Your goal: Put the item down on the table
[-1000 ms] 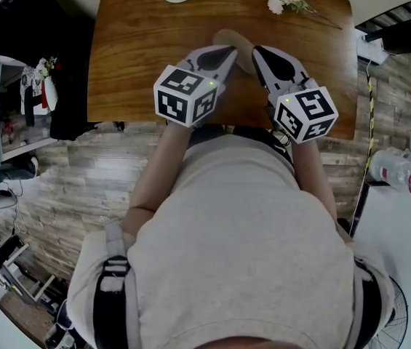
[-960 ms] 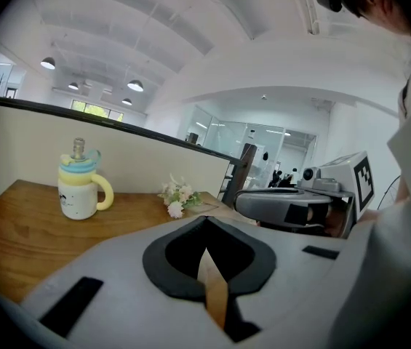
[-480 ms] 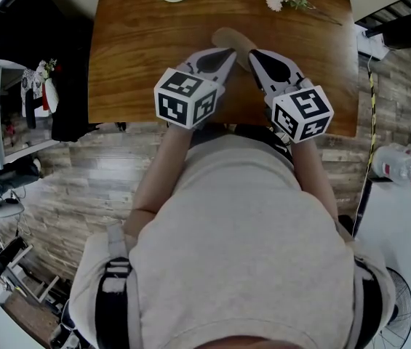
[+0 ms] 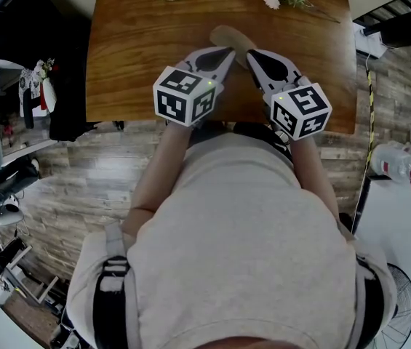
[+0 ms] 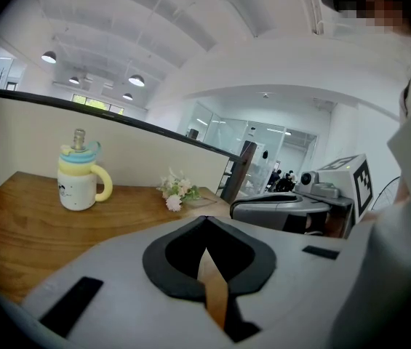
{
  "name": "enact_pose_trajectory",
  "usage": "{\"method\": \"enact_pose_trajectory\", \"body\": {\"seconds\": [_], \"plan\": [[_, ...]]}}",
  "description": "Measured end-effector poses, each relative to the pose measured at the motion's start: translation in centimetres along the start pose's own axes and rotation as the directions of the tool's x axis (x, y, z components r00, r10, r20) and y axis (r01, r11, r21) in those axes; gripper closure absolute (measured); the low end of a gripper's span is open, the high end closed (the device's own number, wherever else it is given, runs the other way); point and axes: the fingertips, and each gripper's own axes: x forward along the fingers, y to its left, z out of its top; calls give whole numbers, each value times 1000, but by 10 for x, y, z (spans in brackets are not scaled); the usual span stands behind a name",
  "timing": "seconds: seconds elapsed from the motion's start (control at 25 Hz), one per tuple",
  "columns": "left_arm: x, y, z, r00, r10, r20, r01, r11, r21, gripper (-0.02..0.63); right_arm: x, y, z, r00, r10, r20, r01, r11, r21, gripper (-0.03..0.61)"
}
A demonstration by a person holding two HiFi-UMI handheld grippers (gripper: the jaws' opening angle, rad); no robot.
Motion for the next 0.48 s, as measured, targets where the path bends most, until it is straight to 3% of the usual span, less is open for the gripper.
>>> {"method": "enact_pose_trajectory", "body": {"seconds": [0.48], "plan": [[-3,-5,-6,1000,3,-6,-3,1000,0,603,-4,4,-5,1000,-3,-11,2,1000,-12,569]]}}
